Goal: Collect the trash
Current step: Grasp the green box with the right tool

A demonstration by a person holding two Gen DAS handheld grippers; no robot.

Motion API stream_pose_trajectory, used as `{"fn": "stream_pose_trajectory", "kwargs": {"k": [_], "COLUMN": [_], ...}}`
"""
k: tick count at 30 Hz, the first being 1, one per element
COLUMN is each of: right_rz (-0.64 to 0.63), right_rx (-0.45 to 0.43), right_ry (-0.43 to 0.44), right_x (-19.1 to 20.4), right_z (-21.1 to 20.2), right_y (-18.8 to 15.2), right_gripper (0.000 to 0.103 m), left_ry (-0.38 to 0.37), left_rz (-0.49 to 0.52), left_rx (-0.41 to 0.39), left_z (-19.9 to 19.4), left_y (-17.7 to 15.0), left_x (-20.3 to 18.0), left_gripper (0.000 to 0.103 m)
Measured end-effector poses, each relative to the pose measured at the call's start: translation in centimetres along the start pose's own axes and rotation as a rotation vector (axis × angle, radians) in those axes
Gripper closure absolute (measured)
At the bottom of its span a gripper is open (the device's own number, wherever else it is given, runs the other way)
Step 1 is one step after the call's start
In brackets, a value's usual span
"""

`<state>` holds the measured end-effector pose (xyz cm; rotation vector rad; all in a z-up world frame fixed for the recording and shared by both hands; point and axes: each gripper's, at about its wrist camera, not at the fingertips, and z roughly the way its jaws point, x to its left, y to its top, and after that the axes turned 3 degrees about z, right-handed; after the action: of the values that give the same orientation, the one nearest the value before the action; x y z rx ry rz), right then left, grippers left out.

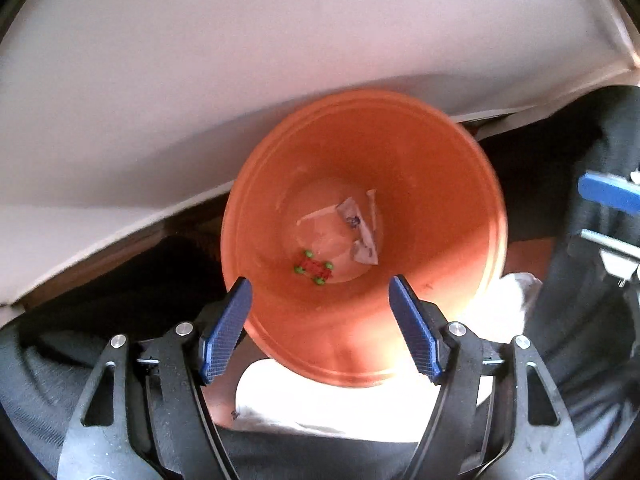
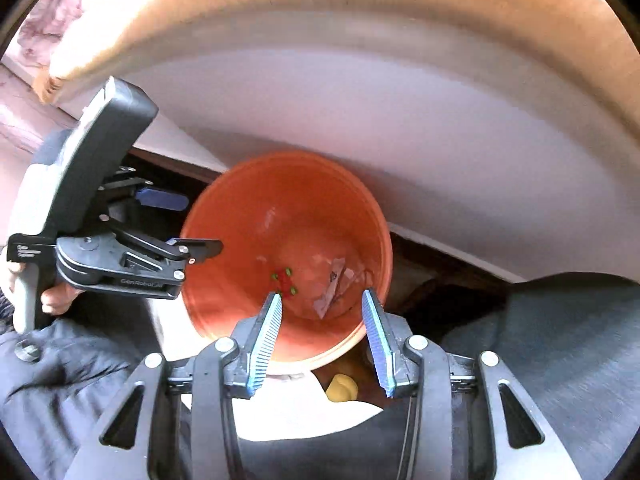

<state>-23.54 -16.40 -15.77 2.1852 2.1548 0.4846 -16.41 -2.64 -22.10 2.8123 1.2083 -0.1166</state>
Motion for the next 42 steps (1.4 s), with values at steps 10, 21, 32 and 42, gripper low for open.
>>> {"fn": "stream_pose_trajectory", "kwargs": {"k": [10, 21, 32, 42], "right_rz": [0.049, 0.196, 0.603, 0.703], "right_rx": [-0.258, -0.612, -0.647, -0.691], "right_ry": [0.14, 0.299, 0.523, 0.475], "right_x": [-2.0, 0.1, 0.0, 0.8], "right_z": [-11.8, -16.7, -11.9, -9.5], "right_y": [2.3, 14.5, 23.5, 27.5], "right_gripper": [0.049, 0.036, 0.027, 0.024], "left_ry": [0.032, 0.096, 0.109, 0.081], "left_rz": [0.092, -0.041, -0.053, -0.049], "left_rx": [-0.263, -0.534, -0.616, -0.671], "left_z": [-10.6, -17.1, -17.6, -17.7], "left_y": [-2.2, -1.4, -1.8, -2.0], "left_x": [-1.7, 0.5, 3.2, 4.7], "left_gripper": [0.029, 0.029, 0.029, 0.029]}}
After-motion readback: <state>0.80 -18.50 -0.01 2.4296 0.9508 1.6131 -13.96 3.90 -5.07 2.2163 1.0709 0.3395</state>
